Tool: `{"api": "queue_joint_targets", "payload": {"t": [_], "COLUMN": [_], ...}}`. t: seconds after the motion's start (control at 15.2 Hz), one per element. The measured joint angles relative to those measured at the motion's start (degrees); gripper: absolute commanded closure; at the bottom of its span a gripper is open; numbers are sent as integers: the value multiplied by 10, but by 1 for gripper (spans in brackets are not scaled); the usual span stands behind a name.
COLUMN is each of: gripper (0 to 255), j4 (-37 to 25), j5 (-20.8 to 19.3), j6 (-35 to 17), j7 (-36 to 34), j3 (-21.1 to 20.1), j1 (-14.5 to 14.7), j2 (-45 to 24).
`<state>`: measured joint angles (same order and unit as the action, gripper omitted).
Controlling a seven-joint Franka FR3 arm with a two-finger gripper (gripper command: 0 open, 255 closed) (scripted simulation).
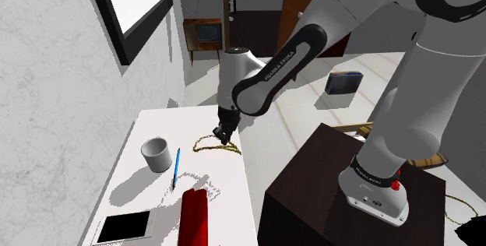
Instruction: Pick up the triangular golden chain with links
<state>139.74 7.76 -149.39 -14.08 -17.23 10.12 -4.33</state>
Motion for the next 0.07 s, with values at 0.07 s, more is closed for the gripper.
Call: {"api": "queue_joint_targets", "payload": {"t": [0.07], "gripper": [255], "j4": [0], "j5": [1], "j6": [5], "j7": [0], "j3": [0], "j1": [0], "j2": [5]}}
